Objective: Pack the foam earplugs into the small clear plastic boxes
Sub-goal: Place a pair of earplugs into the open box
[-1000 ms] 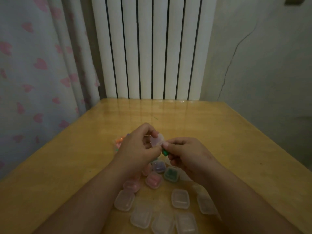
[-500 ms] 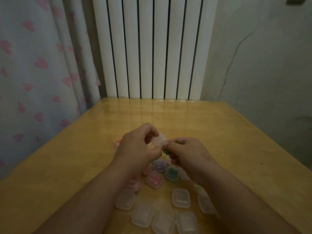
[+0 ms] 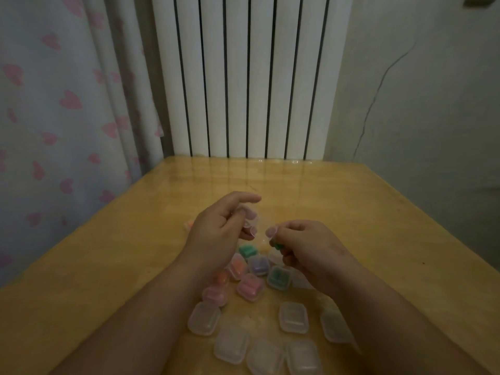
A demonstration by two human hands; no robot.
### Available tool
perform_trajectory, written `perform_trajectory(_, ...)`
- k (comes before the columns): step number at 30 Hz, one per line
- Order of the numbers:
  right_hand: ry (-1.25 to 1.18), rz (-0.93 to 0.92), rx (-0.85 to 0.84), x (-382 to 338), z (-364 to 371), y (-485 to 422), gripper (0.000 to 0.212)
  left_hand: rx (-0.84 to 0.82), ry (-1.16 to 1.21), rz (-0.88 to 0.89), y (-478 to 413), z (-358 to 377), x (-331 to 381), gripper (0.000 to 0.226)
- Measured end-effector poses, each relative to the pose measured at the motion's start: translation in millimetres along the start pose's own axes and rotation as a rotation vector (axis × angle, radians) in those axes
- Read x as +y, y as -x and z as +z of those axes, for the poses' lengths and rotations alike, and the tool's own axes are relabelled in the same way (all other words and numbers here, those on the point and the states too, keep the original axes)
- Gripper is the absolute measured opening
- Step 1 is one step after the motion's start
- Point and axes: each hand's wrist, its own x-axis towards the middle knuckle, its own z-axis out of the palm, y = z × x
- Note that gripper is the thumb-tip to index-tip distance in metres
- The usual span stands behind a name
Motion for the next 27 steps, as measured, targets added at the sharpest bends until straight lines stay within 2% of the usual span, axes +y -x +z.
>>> perform_trajectory(5,-0.052,-0.058,0.018,2,-2,0,0.008,-0.088,-0.003,-0.092,0,-1,6,0.039)
perform_trajectory(8,-0.102,-0.070,0.018,3,-2,-1,0.009,-0.143,-0.116,-0.067,2,-1,6,0.037)
perform_trajectory(10,-0.124,-0.092,0.027,4,-1,0,0.010,-0.123,-0.198,-0.048,2,-1,3,0.042)
perform_trajectory(13,-0.135,-0.202,0.157,0,-4,2,0.013,-0.045,-0.207,-0.060,0,-1,-1,0.041)
perform_trajectory(15,-0.092,-0.288,0.230,-4,-6,5,0.013,-0.032,-0.212,-0.064,-1,0,-3,0.041)
perform_trajectory(18,-0.033,-0.379,0.218,-5,-3,8,0.019,-0.025,-0.242,-0.068,0,3,-2,0.039)
perform_trajectory(21,0.135,-0.465,0.240,0,4,7,0.020,-0.030,-0.237,-0.085,0,4,-2,0.039)
perform_trajectory(27,0.356,-0.526,0.309,3,7,5,0.020,-0.055,-0.102,-0.126,0,2,1,0.040)
